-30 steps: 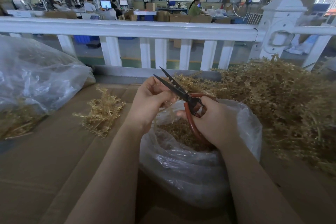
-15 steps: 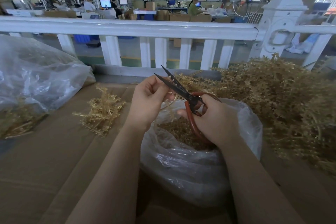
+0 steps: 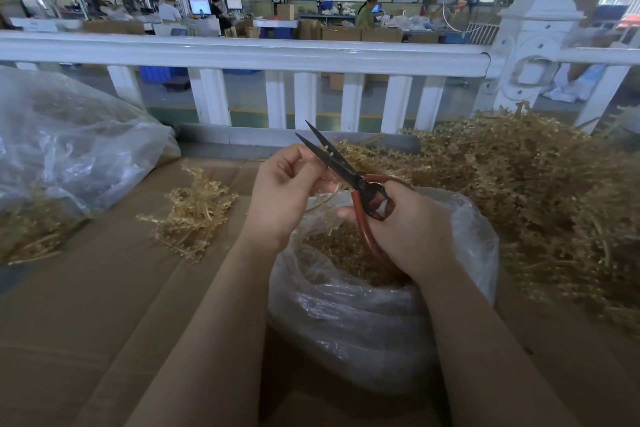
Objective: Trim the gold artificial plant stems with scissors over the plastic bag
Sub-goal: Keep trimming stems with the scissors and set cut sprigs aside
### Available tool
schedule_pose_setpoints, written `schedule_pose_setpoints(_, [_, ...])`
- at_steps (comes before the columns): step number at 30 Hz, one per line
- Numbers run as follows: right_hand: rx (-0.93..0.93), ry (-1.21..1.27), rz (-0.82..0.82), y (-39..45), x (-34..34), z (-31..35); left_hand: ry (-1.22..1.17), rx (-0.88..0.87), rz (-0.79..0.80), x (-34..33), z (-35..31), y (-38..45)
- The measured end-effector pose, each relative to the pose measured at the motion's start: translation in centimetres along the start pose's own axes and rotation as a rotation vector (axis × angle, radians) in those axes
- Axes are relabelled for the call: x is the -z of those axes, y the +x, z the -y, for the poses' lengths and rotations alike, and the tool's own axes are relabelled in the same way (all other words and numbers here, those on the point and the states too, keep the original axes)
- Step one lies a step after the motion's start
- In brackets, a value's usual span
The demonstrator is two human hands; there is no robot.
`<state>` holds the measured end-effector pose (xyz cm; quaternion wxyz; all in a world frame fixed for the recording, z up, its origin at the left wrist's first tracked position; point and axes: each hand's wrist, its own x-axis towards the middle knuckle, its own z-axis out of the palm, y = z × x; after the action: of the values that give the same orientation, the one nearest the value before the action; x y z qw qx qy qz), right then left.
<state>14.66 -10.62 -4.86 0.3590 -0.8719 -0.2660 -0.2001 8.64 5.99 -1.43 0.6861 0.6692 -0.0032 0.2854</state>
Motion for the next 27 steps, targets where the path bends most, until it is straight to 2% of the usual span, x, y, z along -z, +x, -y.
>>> schedule_pose_setpoints(10, [-0.003,0.051,-0.005,0.02,-0.12,0.07,-0.036,0.008,0.009,-0.11,-0.24,0.01])
schedule_pose_setpoints(18, [0.006,0.036,-0.007,0.04,0.06,0.16,0.150,-0.054,0.043,-0.13,-0.02,0.05])
schedule_pose_setpoints(27, [0.006,0.080,0.004,-0.03,0.00,0.19,0.137,-0.045,0.045,-0.09,-0.06,-0.12])
